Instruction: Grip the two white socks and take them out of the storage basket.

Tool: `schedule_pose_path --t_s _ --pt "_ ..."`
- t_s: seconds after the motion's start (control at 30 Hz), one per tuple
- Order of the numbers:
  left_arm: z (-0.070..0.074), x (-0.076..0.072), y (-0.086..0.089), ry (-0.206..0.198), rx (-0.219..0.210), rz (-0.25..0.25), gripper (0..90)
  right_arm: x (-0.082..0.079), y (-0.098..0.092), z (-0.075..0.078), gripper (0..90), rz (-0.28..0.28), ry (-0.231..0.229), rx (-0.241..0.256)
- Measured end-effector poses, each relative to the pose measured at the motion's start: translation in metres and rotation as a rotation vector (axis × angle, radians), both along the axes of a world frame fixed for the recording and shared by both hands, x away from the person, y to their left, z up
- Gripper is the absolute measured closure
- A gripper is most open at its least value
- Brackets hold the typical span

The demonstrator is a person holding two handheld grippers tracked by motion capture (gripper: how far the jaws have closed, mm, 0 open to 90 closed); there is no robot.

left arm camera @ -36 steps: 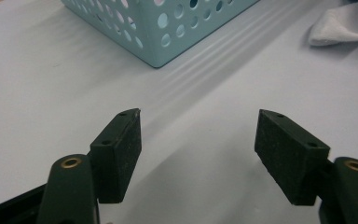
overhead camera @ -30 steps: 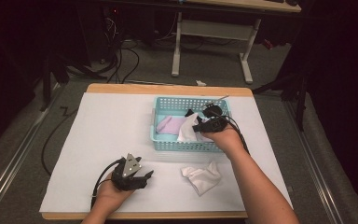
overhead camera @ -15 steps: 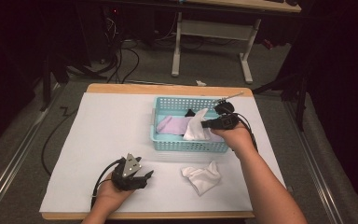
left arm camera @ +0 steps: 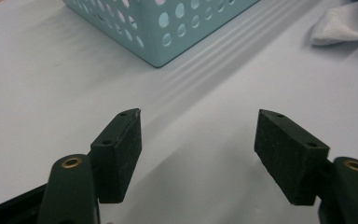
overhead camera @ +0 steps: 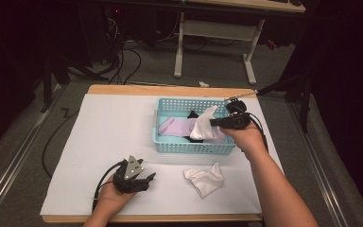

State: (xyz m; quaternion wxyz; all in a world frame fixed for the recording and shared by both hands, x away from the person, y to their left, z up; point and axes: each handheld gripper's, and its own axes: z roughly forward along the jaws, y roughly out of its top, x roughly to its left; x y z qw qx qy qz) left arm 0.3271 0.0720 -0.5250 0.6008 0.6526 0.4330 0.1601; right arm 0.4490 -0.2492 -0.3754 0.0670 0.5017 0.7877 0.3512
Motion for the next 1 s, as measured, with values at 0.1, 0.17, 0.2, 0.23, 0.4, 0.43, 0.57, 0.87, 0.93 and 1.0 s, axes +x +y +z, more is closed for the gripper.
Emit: schedule_pose_path --t_s 0.1,0.17,0.2,0.23,0.4,0.43,0.57,0.87,0.93,1.0 --pt "0.0 0.0 0.0 0.001 0.0 0.002 32.5 -0.007 -0.001 0.008 84.6 0.009 -0.018 0.004" --pt "0.0 0.0 0.0 0.004 -0.001 0.002 32.6 -0.013 -0.001 0.011 84.6 0.018 -0.032 0.013" --pt "0.0 0.0 0.0 0.004 -0.003 0.002 32.6 -0.016 0.0 0.013 84.6 0.024 -0.034 0.011" --pt "0.0 0.0 0.0 0.004 -0.003 0.003 32.7 -0.019 0.001 0.014 84.6 0.03 -0.036 0.008" --pt "0.0 0.0 0.0 0.003 -0.002 0.004 32.7 -0.031 0.003 0.019 84.6 0.057 -0.058 0.012" --pt "0.0 0.0 -0.001 0.003 -0.002 0.005 32.7 -0.037 0.005 0.021 84.6 0.065 -0.069 0.015" --pt "0.0 0.001 -0.001 0.003 -0.004 0.008 32.7 -0.046 0.008 0.022 84.5 0.082 -0.071 0.019" --pt "0.0 0.0 0.0 0.002 -0.001 0.006 32.7 -0.083 0.022 0.004 84.5 0.174 -0.075 0.04" --pt "0.0 0.0 -0.001 0.003 -0.002 0.006 32.7 -0.087 0.023 0.001 84.5 0.177 -0.07 0.044" --pt "0.0 0.0 -0.001 0.002 -0.002 0.006 32.7 -0.095 0.027 -0.008 84.5 0.194 -0.063 0.05"
